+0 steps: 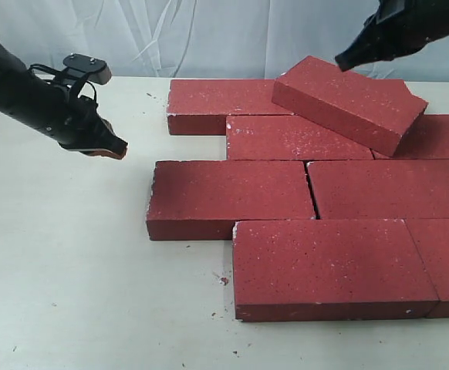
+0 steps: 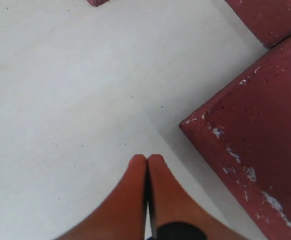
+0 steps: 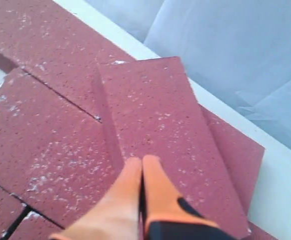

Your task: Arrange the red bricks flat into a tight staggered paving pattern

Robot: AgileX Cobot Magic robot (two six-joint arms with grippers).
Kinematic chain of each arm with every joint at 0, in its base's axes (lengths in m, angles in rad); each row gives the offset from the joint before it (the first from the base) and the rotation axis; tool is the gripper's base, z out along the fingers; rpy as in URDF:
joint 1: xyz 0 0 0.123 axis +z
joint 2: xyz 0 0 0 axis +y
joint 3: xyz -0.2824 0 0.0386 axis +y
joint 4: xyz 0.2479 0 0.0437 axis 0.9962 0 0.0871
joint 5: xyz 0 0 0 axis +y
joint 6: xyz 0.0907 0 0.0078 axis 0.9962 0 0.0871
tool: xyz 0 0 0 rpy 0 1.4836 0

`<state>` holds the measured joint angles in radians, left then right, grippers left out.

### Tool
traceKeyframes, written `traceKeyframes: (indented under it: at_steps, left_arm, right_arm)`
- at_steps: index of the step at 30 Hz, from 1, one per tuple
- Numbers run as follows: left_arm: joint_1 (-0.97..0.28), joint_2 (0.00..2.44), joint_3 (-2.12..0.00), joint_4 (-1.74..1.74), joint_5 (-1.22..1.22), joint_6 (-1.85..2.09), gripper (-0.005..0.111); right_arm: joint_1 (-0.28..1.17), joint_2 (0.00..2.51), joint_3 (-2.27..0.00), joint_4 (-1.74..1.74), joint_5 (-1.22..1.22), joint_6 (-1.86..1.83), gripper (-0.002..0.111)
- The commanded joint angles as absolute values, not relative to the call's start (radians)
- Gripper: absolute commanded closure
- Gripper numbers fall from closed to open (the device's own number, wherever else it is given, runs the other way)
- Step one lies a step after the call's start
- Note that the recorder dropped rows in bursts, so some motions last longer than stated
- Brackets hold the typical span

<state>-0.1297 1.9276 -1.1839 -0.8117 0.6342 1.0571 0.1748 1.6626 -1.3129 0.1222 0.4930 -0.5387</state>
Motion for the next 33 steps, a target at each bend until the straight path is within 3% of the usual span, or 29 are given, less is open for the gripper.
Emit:
traceKeyframes:
  at_steps: [1,6,16,33]
  left_arm:
    - [-0.132,1.916,-1.187,-0.823,0.614,1.061,0.107]
    - [-0.132,1.916,-1.187,-0.836,0.61,1.061,0.107]
    - [-0.132,1.916,-1.187,-0.835,0.599,1.061,0.107]
    - [-0.132,1.916,-1.187,-0.83,0.581,1.061,0.107]
  right_arm:
    - [0.02,1.769,-1.555,0.217,0.773,-0.545,0.109]
    - [-0.08,2.006,-1.798,0.273,0.798,-0.399,0.109]
    - [-0.081,2.432,-2.253,0.128,1.019,-0.346,0.109]
    - [-0.078,2.467,-2.321,0.32,1.221,-0.461,0.109]
